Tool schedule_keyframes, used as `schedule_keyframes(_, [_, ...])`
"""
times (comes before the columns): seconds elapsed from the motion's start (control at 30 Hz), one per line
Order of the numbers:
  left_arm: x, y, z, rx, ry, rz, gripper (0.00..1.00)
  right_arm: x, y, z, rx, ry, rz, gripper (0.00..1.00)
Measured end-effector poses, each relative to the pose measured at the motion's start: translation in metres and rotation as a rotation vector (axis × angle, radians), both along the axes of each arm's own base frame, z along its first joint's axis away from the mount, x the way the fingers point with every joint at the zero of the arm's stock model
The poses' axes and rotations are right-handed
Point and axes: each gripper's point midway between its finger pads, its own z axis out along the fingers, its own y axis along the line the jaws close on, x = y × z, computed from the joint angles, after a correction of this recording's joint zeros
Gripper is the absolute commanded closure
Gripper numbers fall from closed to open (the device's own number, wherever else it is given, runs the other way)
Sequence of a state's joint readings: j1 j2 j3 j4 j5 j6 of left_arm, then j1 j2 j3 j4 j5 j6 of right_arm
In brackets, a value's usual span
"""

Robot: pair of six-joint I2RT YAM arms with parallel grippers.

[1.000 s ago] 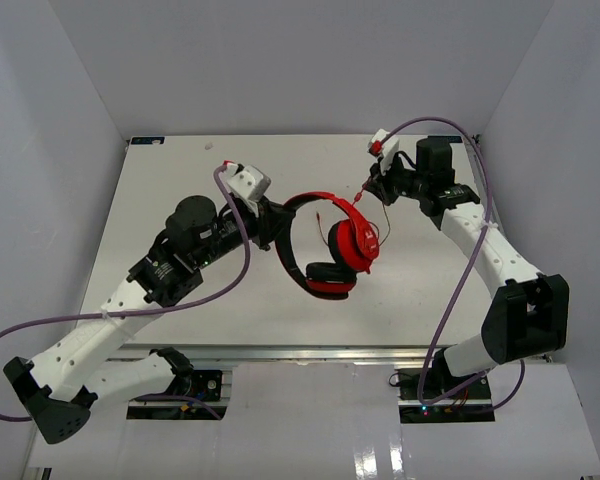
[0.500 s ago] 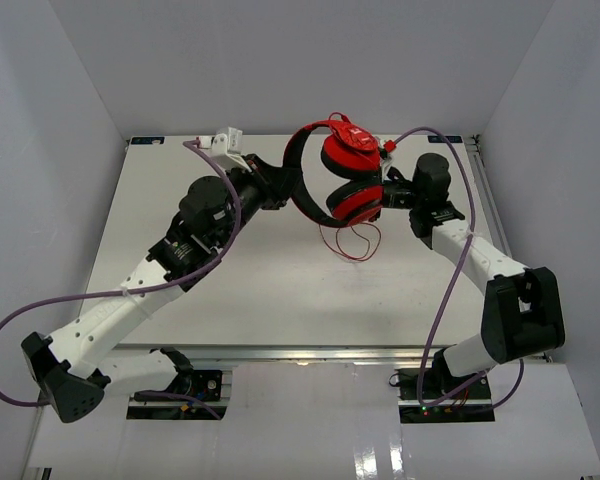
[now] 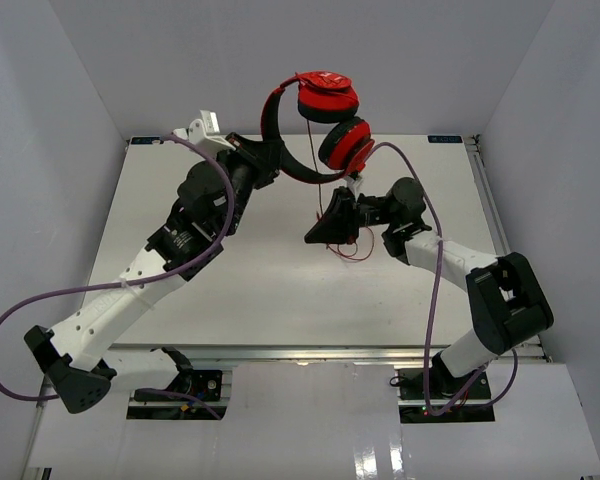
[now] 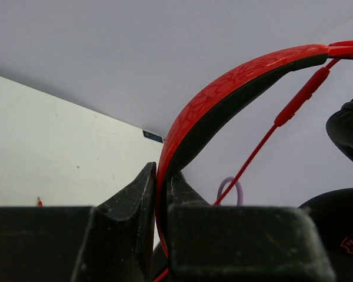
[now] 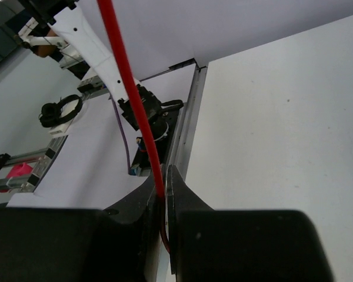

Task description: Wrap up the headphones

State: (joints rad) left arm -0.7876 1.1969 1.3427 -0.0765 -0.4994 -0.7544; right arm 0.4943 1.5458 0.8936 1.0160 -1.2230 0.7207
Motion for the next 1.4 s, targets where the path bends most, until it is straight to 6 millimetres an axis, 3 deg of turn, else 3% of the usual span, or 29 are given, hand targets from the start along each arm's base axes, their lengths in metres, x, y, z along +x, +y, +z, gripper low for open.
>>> schedule_keyframes(0.17, [0.007,0.027,0.012,0.018,-0.014,0.14,1.0,-0.015,-0.004,0.006,0.031,-0.007,0.034,0.91])
schedule_keyframes(0.5, [0.017,0.062,0.005,0.252,-0.01,0.339,1.0,-0.049,-0.023,0.029,0.077,-0.121,0.055,0.92])
schedule_keyframes(0.7, [0.039,0.081,-0.009,0.46,-0.004,0.463,1.0,-0.05,-0.002,0.045,0.022,-0.302,-0.007,0.92])
schedule_keyframes(0.8, [0.061,0.083,-0.033,0.578,0.03,0.499,1.0,-0.042,0.012,0.052,-0.048,-0.42,-0.093,0.92])
schedule_keyframes(0.93, [0.087,0.082,-0.078,0.718,0.097,0.5,1.0,-0.025,0.012,0.037,-0.228,-0.536,-0.211,0.92])
schedule_keyframes(1.2, [0.103,0.078,-0.144,0.889,0.192,0.429,1.0,0.011,-0.02,-0.017,-0.712,-0.856,-0.387,0.92])
schedule_keyframes(1.3, [0.104,0.074,-0.169,0.935,0.233,0.375,1.0,0.029,-0.036,-0.015,-0.848,-1.038,-0.456,0.92])
schedule_keyframes(1.4, [0.099,0.066,-0.202,0.965,0.284,0.282,1.0,0.053,-0.051,0.0,-0.936,-1.189,-0.564,0.92])
